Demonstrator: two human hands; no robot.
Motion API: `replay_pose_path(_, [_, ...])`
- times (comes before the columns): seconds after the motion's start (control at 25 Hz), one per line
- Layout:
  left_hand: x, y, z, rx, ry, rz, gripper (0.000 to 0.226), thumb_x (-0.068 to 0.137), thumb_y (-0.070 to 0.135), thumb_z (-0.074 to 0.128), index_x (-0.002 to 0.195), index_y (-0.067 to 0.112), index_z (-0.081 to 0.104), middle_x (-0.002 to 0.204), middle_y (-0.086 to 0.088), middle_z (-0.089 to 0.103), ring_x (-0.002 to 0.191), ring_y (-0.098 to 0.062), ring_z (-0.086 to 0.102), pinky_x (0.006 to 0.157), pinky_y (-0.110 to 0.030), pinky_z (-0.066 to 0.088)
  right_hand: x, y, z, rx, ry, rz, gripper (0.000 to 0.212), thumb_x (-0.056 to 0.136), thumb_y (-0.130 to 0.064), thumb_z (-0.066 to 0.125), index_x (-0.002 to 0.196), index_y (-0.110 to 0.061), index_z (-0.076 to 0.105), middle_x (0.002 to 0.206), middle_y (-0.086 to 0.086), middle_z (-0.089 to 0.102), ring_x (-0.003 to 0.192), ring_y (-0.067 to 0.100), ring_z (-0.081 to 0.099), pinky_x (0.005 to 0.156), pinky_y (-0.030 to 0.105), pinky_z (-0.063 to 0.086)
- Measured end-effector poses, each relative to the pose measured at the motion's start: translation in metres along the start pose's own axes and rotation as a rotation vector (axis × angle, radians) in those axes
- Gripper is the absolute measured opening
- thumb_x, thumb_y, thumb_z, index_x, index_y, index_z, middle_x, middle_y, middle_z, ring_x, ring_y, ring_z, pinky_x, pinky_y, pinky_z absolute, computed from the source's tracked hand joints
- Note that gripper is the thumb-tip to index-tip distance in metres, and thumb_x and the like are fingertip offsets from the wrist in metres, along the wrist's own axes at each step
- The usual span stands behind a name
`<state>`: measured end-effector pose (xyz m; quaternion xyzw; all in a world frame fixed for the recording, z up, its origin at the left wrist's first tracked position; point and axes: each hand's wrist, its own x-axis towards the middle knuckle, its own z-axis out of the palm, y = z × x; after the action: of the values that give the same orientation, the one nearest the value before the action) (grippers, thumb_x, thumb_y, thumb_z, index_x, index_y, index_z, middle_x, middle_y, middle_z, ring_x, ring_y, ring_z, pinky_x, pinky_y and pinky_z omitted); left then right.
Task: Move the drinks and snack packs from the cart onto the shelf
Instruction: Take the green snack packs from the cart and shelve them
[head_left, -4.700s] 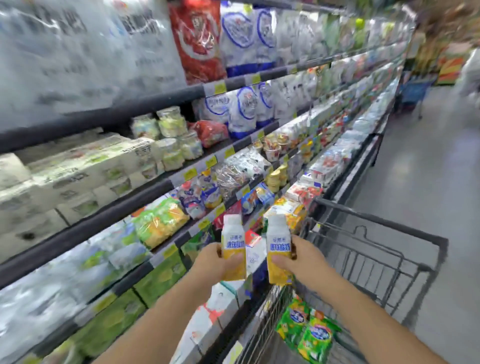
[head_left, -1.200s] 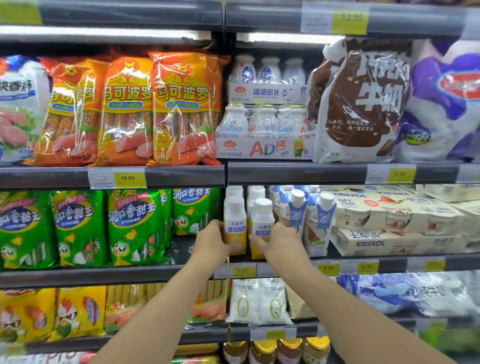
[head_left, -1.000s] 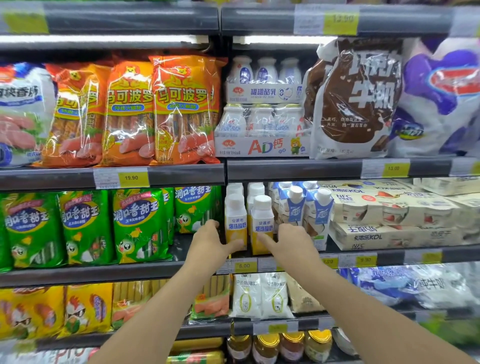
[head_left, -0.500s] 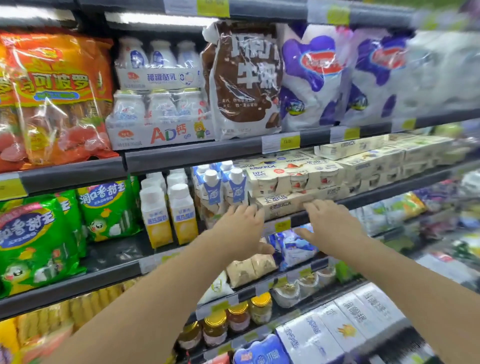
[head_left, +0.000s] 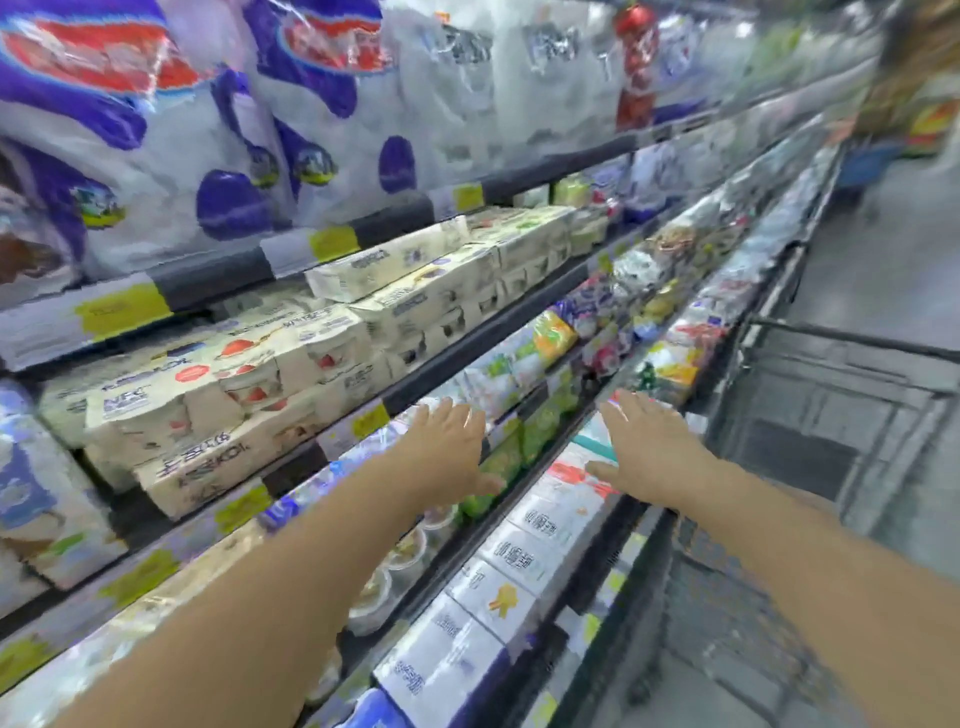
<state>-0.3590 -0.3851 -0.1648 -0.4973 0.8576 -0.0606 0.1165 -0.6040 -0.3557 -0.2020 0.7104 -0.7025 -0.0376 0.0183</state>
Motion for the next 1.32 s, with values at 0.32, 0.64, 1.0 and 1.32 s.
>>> replay_pose_path(0.32, [0.161,0.163,-0.023,0.013,-0.050,0.243,0.099,0.090,0.067,0.043,0.157,0.007,0.001,0.164,-0.016,0.004,0.150,-0.037,0.003,0.120,-0.056,0.009,-0.022,0.203,0.055,0.070,-0.107,0.321,0.094,0.092,-0.069,0.039,0.160,-0.013,0.006,0.168,0.014,0.002,0.154,0.034,0.006,0.122,0.049,0.020])
replay_pose_path(0.64, [0.294,0.314,-0.033,0.022,-0.041,0.503,0.098,0.090,0.068,0.040,0.157,0.008,0.000,0.164,-0.016,0.002,0.151,-0.036,-0.001,0.120,-0.055,0.007,-0.052,0.347,0.092,0.154,-0.130,0.624,0.089,0.090,-0.063,0.050,0.155,-0.011,0.020,0.160,0.017,0.022,0.147,0.033,0.024,0.119,0.047,0.026])
replay_pose_path(1.0, [0.476,0.389,0.037,-0.030,-0.151,0.611,0.093,0.091,0.066,0.041,0.155,0.005,0.012,0.159,-0.017,0.021,0.147,-0.034,0.017,0.119,-0.053,0.015,0.063,0.440,0.176,0.249,-0.275,0.678,0.087,0.095,-0.056,0.049,0.159,-0.010,0.011,0.167,0.016,0.006,0.154,0.034,0.008,0.125,0.049,0.015])
replay_pose_path(1.32, [0.601,0.456,0.200,-0.065,-0.463,0.530,0.086,0.089,0.064,0.046,0.149,0.006,0.028,0.150,-0.018,0.037,0.139,-0.035,0.033,0.115,-0.048,0.028,0.163,0.496,0.344,0.411,-0.454,0.766,0.078,0.096,-0.048,0.048,0.157,-0.011,0.018,0.166,0.015,0.013,0.152,0.032,0.016,0.123,0.047,0.022])
